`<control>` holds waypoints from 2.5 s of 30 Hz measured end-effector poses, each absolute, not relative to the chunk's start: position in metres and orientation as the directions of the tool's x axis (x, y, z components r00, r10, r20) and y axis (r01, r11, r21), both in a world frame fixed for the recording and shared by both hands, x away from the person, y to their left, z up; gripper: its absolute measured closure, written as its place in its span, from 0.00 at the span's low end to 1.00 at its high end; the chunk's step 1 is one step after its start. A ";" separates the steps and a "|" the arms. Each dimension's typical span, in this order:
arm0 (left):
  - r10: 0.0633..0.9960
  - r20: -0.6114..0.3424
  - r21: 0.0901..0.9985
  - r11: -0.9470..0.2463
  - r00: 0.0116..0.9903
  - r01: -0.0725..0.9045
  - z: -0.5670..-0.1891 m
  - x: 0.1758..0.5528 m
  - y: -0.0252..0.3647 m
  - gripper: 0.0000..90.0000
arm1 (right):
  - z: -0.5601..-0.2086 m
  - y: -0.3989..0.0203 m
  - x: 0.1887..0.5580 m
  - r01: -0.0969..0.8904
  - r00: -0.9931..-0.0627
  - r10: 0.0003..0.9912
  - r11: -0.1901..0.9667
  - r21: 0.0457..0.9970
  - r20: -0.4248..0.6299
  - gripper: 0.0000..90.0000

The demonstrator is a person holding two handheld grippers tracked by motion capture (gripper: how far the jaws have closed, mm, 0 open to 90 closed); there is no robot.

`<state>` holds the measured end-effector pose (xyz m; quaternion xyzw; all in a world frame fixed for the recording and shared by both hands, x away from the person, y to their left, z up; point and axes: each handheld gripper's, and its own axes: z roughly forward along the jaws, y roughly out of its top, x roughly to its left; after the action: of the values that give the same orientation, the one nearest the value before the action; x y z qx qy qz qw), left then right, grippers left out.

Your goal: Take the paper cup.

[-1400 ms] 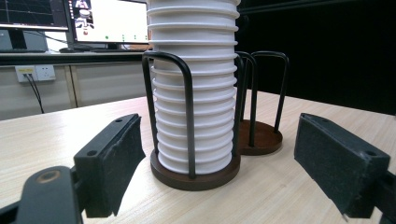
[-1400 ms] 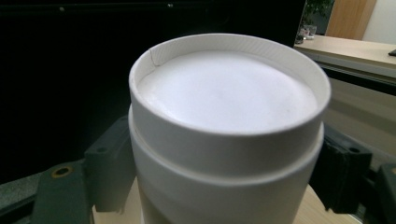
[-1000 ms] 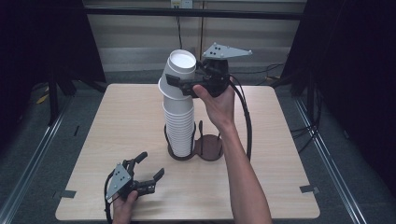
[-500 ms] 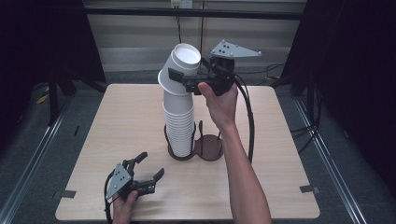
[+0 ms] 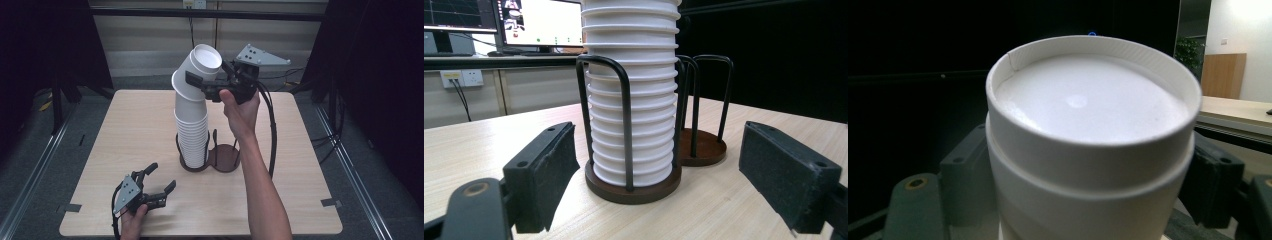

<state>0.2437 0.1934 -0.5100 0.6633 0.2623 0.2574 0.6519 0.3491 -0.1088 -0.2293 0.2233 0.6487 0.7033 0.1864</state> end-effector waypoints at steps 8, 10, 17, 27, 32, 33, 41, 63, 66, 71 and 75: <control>0.684 -0.001 1.000 -0.012 0.730 0.013 -0.510 0.244 0.193 0.17 | -0.227 -0.119 0.341 0.023 -0.826 0.557 -0.113 0.993 0.083 0.23; 0.684 0.000 1.000 -0.013 0.730 0.012 -0.510 0.244 0.193 0.17 | -0.227 -0.123 0.339 0.021 -0.824 0.560 -0.117 0.993 0.083 0.23; 0.684 0.000 1.000 -0.013 0.730 0.012 -0.510 0.244 0.193 0.17 | -0.225 -0.136 0.332 0.020 -0.820 0.565 -0.127 0.992 0.089 0.23; 0.684 0.000 1.000 -0.013 0.730 0.012 -0.510 0.244 0.193 0.17 | -0.227 -0.150 0.321 0.020 -0.814 0.573 -0.136 0.990 0.095 0.23; 0.684 0.000 1.000 -0.013 0.730 0.012 -0.510 0.244 0.193 0.17 | -0.233 -0.159 0.315 0.026 -0.814 0.572 -0.133 0.991 0.098 0.23; 0.684 0.000 1.000 -0.013 0.730 0.012 -0.510 0.244 0.193 0.17 | -0.234 -0.162 0.314 0.024 -0.817 0.568 -0.138 0.990 0.099 0.23; 0.686 -0.001 1.000 -0.012 0.728 0.013 -0.510 0.244 0.193 0.17 | -0.246 -0.175 0.305 0.033 -0.811 0.576 -0.141 0.990 0.108 0.23; 0.672 -0.015 0.999 -0.017 0.741 0.035 -0.509 0.245 0.193 0.17 | -0.290 -0.185 0.283 0.077 -0.805 0.582 -0.089 0.993 0.115 0.23; 0.674 -0.028 0.999 -0.012 0.738 0.049 -0.509 0.245 0.195 0.17 | -0.297 -0.183 0.280 0.083 -0.805 0.582 -0.081 0.993 0.115 0.23; 0.656 -0.028 0.999 -0.005 0.754 0.041 -0.505 0.245 0.198 0.17 | -0.308 -0.179 0.275 0.093 -0.812 0.572 -0.071 0.993 0.117 0.23; 0.633 -0.014 1.000 -0.011 0.774 0.026 -0.498 0.244 0.197 0.18 | -0.319 -0.177 0.271 0.107 -0.814 0.568 -0.061 0.992 0.123 0.23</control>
<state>0.2438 0.1968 -0.4985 0.6726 0.2450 0.2300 0.6593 0.2711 -0.1765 -0.3190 0.2541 0.6640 0.6826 0.1689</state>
